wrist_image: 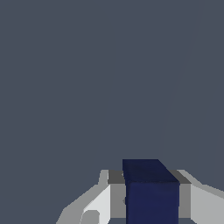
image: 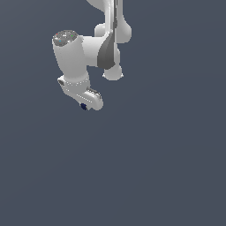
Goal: Pick up the object and move it to a goal position.
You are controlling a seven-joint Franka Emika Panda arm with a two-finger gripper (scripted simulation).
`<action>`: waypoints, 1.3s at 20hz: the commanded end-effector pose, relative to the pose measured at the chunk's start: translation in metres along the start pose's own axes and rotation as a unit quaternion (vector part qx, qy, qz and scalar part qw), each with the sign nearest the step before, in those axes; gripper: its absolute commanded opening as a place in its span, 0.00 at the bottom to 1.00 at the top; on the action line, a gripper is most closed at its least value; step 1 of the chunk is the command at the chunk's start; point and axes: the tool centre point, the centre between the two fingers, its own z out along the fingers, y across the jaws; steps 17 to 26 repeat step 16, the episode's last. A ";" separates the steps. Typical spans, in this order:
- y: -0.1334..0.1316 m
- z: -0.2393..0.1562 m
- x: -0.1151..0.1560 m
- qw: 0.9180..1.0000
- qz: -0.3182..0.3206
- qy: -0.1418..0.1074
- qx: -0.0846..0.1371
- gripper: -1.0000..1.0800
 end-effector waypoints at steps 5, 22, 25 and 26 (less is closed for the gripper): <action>0.033 -0.050 0.000 1.000 0.000 0.000 -0.001 0.00; 0.053 -0.081 0.003 1.000 -0.001 0.000 -0.001 0.00; 0.053 -0.081 0.003 1.000 -0.001 0.000 -0.001 0.00; 0.053 -0.081 0.003 1.000 -0.001 0.000 -0.001 0.00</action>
